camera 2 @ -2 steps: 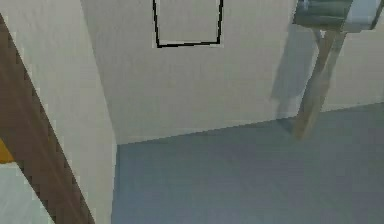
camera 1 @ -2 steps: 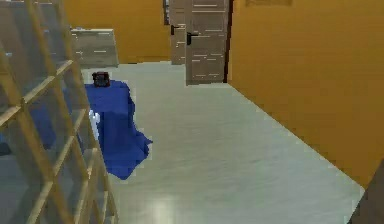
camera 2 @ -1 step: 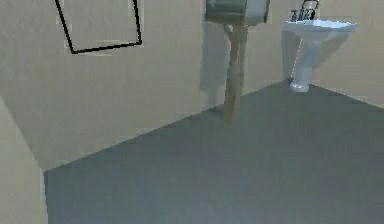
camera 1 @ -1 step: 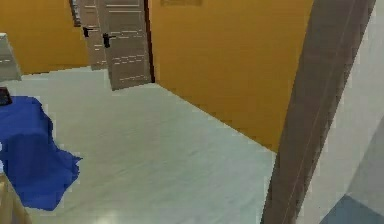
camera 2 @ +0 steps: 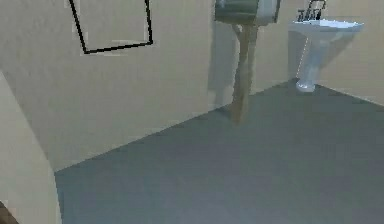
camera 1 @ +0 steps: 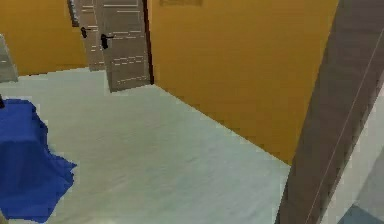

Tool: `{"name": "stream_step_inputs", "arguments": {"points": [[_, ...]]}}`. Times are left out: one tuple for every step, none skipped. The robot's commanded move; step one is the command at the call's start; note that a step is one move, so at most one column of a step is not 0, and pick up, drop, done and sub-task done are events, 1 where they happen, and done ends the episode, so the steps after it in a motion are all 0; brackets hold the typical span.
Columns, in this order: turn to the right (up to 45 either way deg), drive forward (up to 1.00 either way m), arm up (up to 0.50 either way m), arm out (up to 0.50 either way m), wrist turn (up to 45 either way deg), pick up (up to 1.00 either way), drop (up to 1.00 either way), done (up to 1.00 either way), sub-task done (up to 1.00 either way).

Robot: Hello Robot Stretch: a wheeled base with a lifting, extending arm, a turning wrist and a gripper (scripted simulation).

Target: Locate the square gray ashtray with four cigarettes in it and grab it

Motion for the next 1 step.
{"name": "stream_step_inputs", "arguments": {"points": [[-21.0, 0.00, 0.00, 0.00, 0.0, 0.00, 0.00, 0.00, 0.00]]}}
